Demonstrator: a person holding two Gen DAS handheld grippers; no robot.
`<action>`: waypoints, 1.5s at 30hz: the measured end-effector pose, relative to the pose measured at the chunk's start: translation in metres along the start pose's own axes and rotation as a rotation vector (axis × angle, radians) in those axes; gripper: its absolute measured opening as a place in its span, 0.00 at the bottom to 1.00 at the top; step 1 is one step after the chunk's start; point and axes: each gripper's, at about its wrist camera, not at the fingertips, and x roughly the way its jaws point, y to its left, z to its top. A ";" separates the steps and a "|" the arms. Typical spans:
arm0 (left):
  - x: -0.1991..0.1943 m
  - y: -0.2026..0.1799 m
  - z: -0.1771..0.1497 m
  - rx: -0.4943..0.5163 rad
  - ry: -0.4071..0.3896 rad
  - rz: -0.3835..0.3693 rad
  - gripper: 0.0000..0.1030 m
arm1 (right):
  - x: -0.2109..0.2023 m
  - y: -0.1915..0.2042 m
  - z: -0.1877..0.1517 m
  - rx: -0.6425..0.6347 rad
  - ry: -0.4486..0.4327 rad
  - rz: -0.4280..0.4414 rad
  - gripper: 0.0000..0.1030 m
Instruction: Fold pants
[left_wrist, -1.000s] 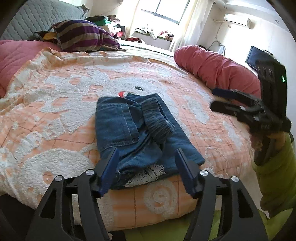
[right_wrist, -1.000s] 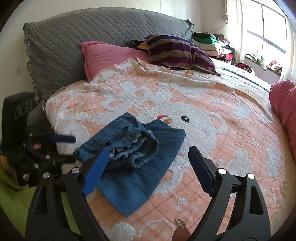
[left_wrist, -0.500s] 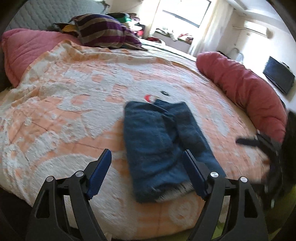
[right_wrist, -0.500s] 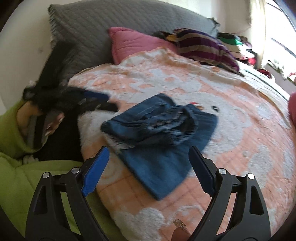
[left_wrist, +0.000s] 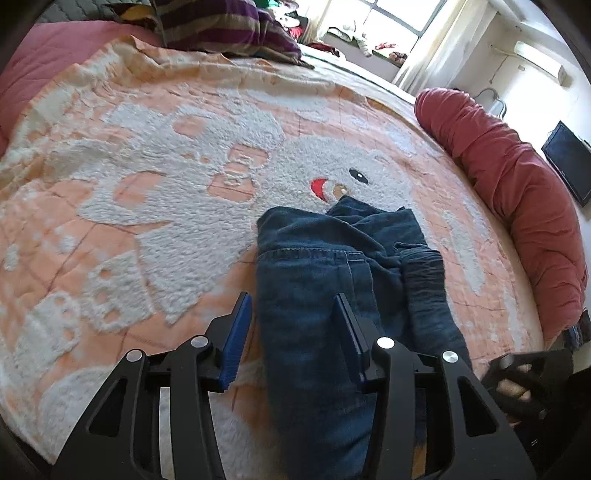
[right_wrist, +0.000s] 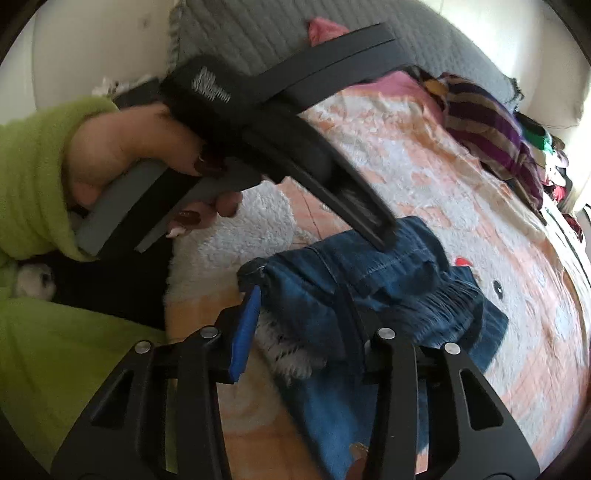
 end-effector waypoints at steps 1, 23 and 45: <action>0.004 0.000 0.001 0.001 0.005 0.005 0.42 | 0.004 -0.001 -0.001 0.011 0.010 0.038 0.11; -0.010 -0.010 -0.012 0.050 -0.070 0.014 0.52 | -0.090 -0.028 -0.037 0.287 -0.157 0.018 0.42; -0.052 -0.023 -0.028 0.093 -0.157 0.024 0.63 | -0.110 -0.102 -0.049 0.507 -0.219 -0.243 0.76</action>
